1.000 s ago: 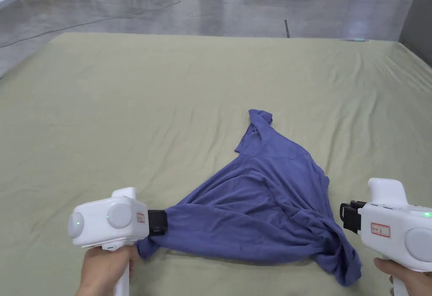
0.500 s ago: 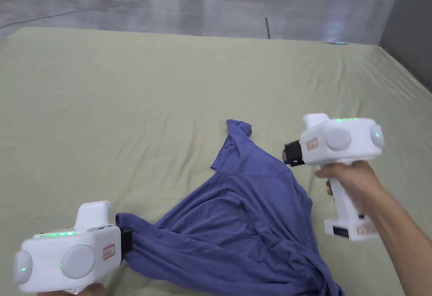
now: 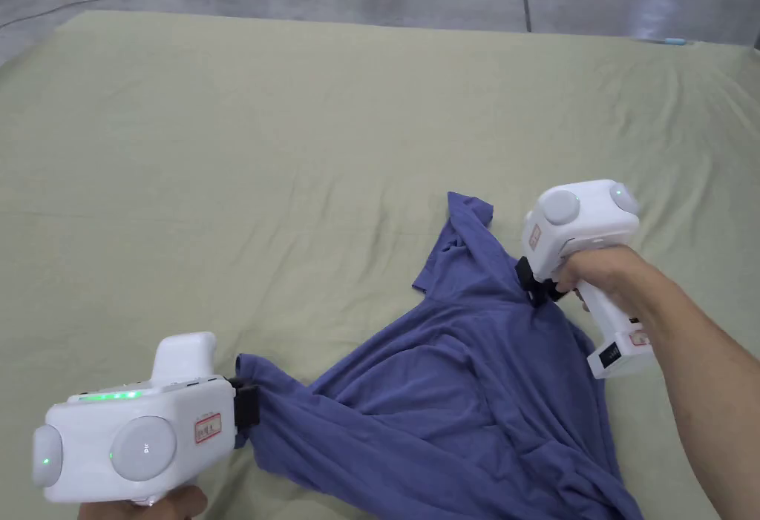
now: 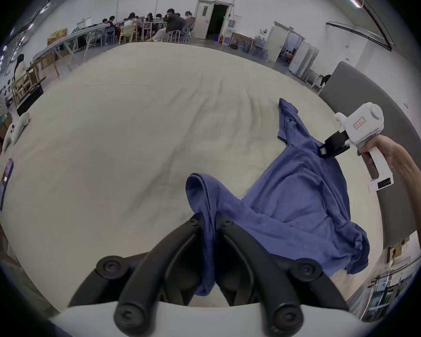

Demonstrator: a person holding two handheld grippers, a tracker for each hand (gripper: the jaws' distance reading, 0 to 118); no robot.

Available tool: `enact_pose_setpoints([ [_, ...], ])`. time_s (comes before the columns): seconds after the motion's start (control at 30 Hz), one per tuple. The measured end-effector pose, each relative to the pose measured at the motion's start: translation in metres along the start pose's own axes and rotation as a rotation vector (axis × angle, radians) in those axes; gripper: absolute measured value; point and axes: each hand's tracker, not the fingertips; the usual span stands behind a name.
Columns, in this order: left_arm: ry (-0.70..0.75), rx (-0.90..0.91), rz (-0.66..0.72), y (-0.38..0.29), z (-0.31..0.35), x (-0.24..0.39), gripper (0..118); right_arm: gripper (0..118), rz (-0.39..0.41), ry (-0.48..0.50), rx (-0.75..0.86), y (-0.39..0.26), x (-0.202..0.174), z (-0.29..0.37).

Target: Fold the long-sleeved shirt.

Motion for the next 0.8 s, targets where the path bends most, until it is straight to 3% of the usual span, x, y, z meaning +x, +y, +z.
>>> enact_pose_setpoints([
  [0.07,-0.001,0.009,0.002,0.005,0.004,0.001,5,5,-0.02,-0.033,0.082,-0.008,-0.002,0.017],
  [0.2,-0.001,0.13,-0.017,0.043,0.023,0.0,5,5,-0.129,0.128,0.277,-0.026,0.017,0.088],
  [0.23,-0.002,0.162,-0.037,0.058,0.03,0.001,5,5,-0.132,0.128,0.322,-0.028,0.023,0.112],
  [0.37,-0.034,0.304,-0.053,0.125,0.065,0.014,5,5,-0.12,0.059,0.494,-0.027,0.047,0.212],
  [0.53,-0.034,0.493,-0.087,0.22,0.112,0.045,5,5,-0.181,0.053,0.715,-0.002,0.078,0.328],
  [0.6,-0.046,0.524,-0.096,0.263,0.125,0.06,5,5,-0.16,0.022,0.788,0.014,0.083,0.369],
  [0.8,-0.01,0.612,-0.155,0.384,0.148,0.104,5,5,-0.155,-0.106,0.913,0.076,0.097,0.452],
])
